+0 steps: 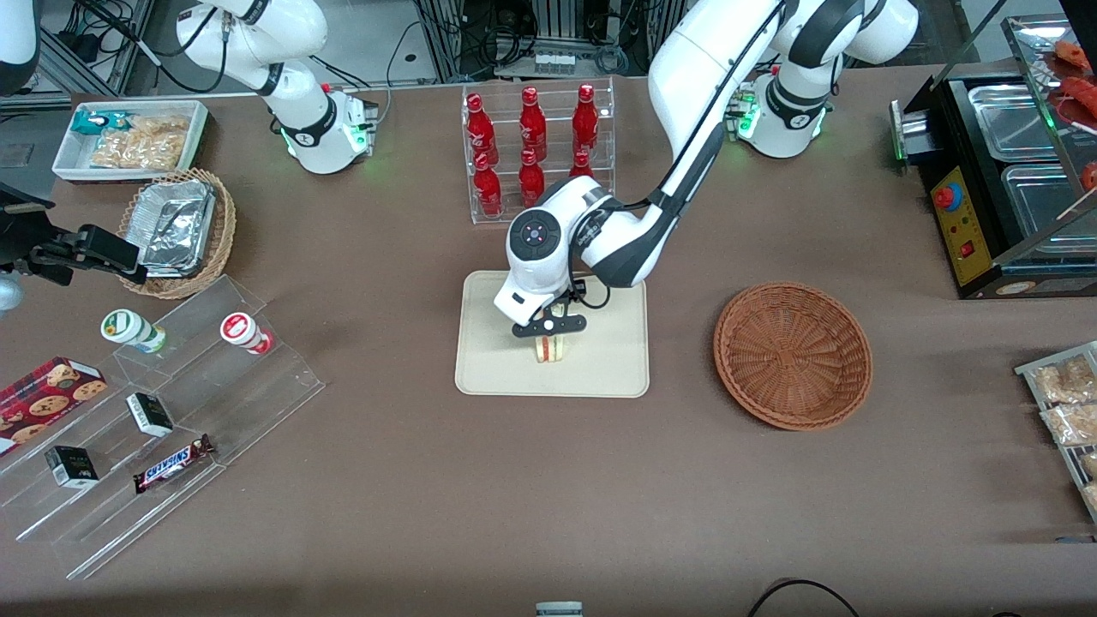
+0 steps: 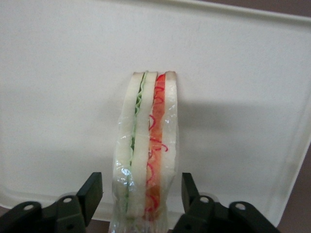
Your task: Place sandwich from basket to tray
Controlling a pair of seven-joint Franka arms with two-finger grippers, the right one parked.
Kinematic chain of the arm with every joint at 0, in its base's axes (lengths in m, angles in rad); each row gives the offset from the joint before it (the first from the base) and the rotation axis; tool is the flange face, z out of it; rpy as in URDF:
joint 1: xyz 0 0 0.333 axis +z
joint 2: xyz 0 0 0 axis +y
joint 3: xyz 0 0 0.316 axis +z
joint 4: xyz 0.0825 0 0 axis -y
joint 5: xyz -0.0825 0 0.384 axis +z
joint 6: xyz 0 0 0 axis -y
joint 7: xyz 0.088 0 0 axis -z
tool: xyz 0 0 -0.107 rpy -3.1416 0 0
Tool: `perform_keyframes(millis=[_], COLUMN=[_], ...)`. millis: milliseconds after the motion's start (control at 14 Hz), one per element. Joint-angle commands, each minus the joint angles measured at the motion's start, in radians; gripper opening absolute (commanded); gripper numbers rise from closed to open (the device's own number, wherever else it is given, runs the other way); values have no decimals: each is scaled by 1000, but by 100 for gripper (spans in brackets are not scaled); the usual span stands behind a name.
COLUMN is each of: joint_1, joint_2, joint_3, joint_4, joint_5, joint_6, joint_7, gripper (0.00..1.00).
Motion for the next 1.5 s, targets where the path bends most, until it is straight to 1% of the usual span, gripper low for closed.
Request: perform_keyframes(millis=[0, 143, 286, 429, 571, 643, 786, 1071, 1286, 1429], joint_1=[-2, 4, 2, 5, 7, 10, 63, 194, 284, 346], joint_2=[-80, -139, -192, -230, -250, -264, -313, -477, -574, -617], joint_3=[10, 19, 50, 67, 129, 143, 165, 165, 165, 166], joint_4=[-2, -5, -5, -11, -19, -20, -48, -215, -293, -310], joint_5=[19, 19, 19, 19, 16, 14, 8, 2, 2, 2], joint_6=[-65, -113, -177, -246, -345, -395, -432, -432, -447, -501], joint_7=[1, 22, 38, 27, 22, 33, 60, 269, 408, 514], gripper=[100, 100, 100, 100, 100, 100, 100, 100, 100, 100])
